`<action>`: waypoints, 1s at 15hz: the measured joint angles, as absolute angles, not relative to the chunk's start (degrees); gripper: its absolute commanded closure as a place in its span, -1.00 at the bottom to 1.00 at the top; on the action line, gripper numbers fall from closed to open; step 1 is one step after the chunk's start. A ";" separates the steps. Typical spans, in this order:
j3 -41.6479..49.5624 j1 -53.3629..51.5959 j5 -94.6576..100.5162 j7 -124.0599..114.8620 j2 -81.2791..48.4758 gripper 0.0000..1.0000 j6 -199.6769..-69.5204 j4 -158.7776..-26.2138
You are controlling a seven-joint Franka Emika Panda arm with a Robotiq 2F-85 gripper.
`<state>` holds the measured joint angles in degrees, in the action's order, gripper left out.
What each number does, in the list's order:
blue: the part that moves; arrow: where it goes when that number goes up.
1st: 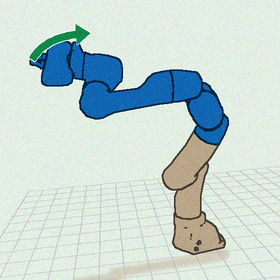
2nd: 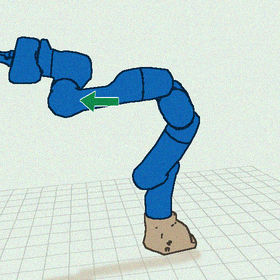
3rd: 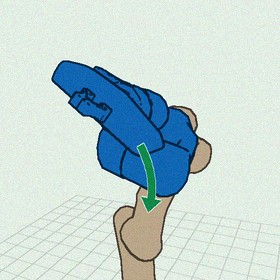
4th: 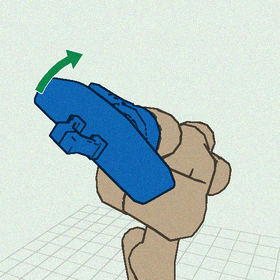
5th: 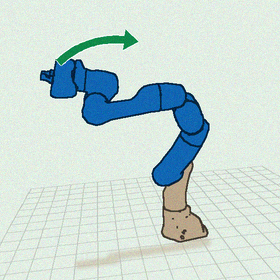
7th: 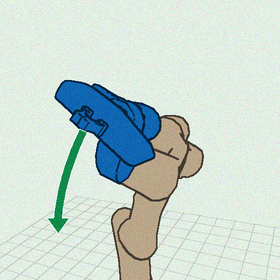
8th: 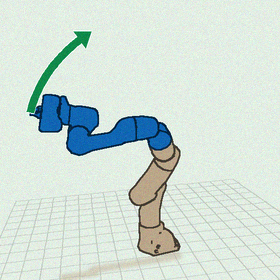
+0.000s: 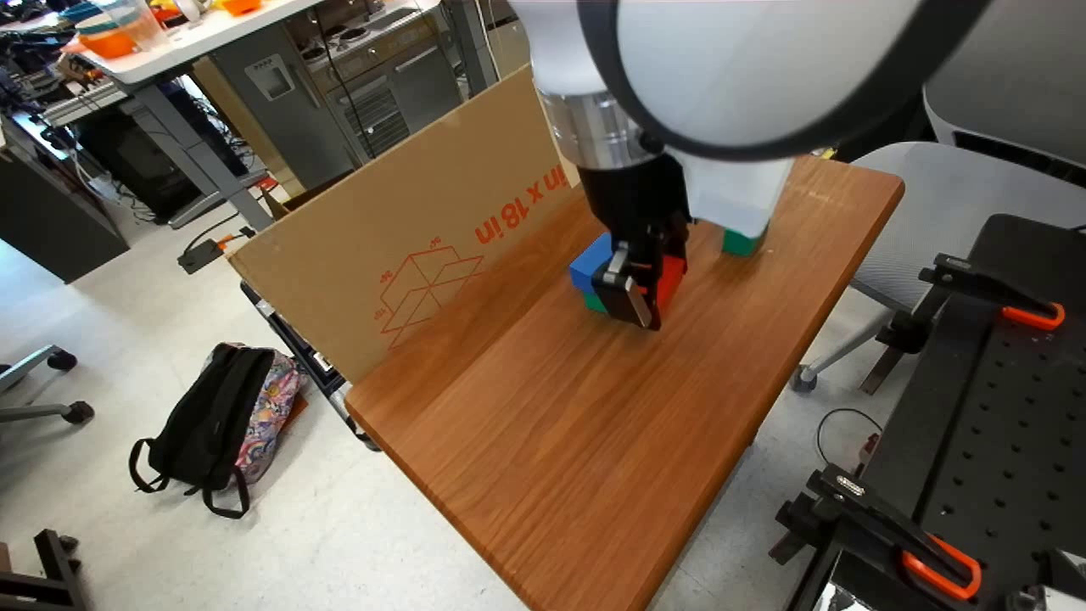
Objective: Put the orange block on top of the blue block
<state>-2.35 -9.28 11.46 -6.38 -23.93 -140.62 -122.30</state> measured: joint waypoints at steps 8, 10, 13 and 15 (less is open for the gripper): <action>-2.26 -8.96 9.54 -5.46 -23.01 0.15 -132.01 -112.32; -2.12 -8.96 9.55 -5.97 -23.60 0.15 -130.99 -110.66; -1.87 -8.96 9.67 -6.93 -25.10 0.15 -129.50 -108.50; -1.72 -8.97 9.70 -7.38 -26.28 0.15 -128.98 -107.29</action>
